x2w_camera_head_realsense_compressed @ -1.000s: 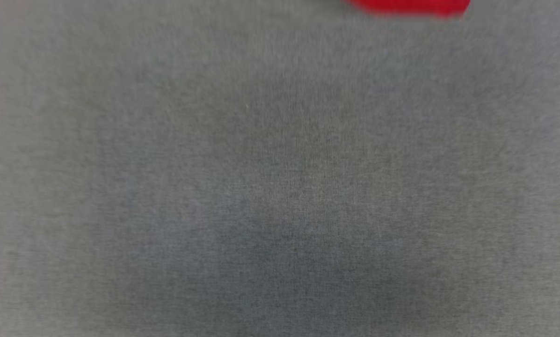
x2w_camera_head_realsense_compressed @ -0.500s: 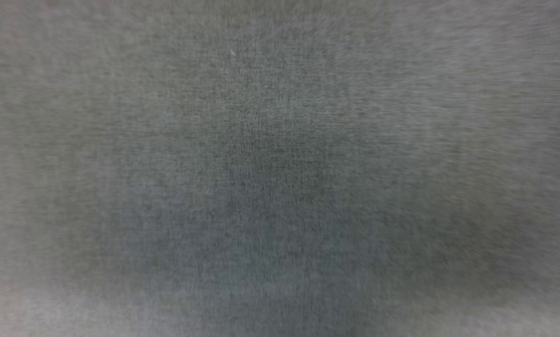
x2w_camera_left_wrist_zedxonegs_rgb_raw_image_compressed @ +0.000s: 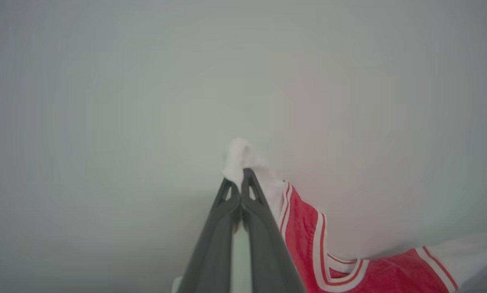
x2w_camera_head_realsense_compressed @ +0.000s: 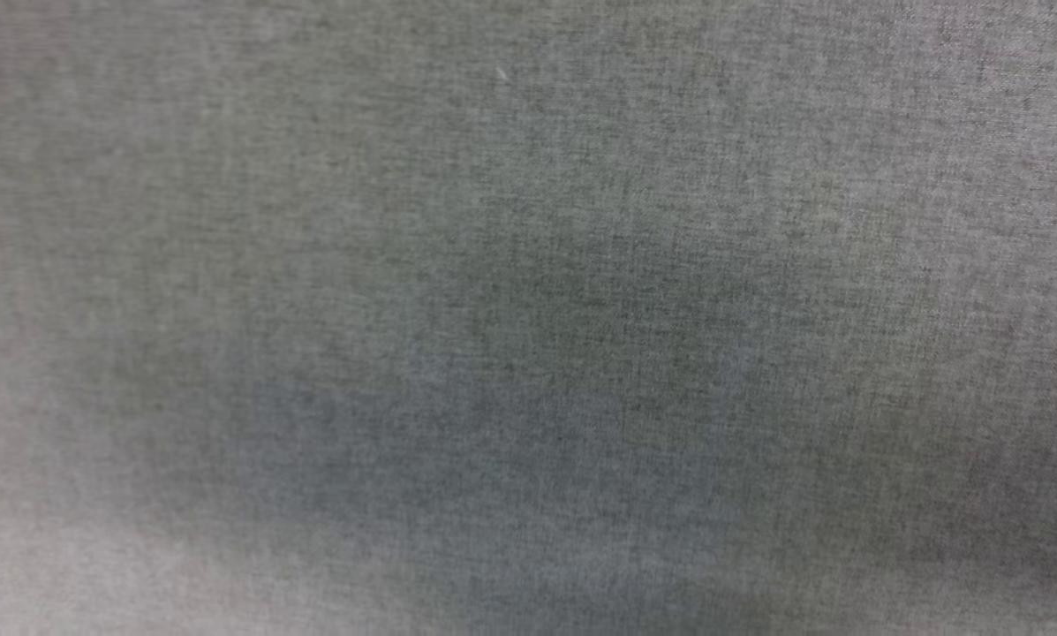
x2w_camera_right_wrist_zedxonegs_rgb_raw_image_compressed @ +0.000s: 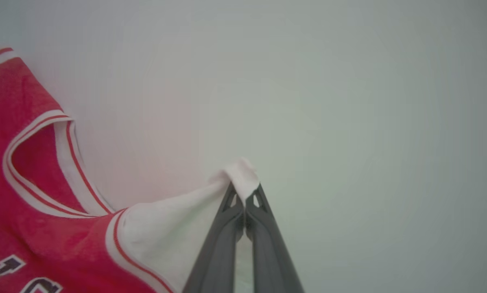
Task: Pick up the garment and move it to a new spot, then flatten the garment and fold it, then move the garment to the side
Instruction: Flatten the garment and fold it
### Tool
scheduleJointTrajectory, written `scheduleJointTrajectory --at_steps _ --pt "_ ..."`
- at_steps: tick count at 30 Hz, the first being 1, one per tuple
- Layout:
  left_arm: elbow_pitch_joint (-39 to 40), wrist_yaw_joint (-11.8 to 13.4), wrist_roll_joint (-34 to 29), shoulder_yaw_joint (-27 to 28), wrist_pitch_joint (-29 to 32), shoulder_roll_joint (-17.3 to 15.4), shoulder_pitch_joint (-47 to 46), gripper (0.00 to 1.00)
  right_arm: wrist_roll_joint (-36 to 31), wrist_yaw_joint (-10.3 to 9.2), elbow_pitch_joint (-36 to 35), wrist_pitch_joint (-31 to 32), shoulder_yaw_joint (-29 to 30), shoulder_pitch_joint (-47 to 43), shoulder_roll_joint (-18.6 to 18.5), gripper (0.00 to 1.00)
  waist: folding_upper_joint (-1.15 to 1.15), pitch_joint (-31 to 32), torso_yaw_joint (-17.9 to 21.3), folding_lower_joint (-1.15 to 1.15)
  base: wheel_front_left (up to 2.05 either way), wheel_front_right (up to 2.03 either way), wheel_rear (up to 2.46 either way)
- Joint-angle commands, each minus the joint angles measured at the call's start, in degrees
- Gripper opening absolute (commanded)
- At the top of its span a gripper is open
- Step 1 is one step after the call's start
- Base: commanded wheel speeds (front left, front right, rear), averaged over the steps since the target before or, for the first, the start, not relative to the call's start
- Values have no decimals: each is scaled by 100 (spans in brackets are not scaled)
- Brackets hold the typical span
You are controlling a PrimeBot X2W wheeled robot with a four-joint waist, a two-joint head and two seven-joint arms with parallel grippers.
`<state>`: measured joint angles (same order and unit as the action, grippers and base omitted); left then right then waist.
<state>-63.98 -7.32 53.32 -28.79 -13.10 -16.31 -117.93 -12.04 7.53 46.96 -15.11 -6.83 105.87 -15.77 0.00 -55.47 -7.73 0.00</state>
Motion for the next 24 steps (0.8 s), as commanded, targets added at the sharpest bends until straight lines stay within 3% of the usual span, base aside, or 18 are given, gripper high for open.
scheduleJointTrajectory --at_steps 1,6,11,20,24 --pt "8 -26 22 -57 18 4 91 0 59 -8 33 -5 -66 -15 -39 0 0 146 -40 0 0 0 0" --pt "256 -26 309 -203 344 0 462 0 476 -7 53 -4 -293 -216 -116 0 0 436 -70 0 0 0 0" --pt "741 -26 419 -639 643 -263 1252 0 1123 -8 -256 -5 -957 -917 -410 0 0 970 -42 0 0 0 0" --pt "1925 -24 912 -1309 856 -780 3139 0 2793 -7 -1114 1 -1926 -2727 -1314 0 0 2071 -93 0 0 0 0" --pt "2558 -24 1144 -1499 967 -1146 4128 0 3368 -8 -1765 22 -1979 -3697 -1782 0 0 2541 -76 0 0 0 0"
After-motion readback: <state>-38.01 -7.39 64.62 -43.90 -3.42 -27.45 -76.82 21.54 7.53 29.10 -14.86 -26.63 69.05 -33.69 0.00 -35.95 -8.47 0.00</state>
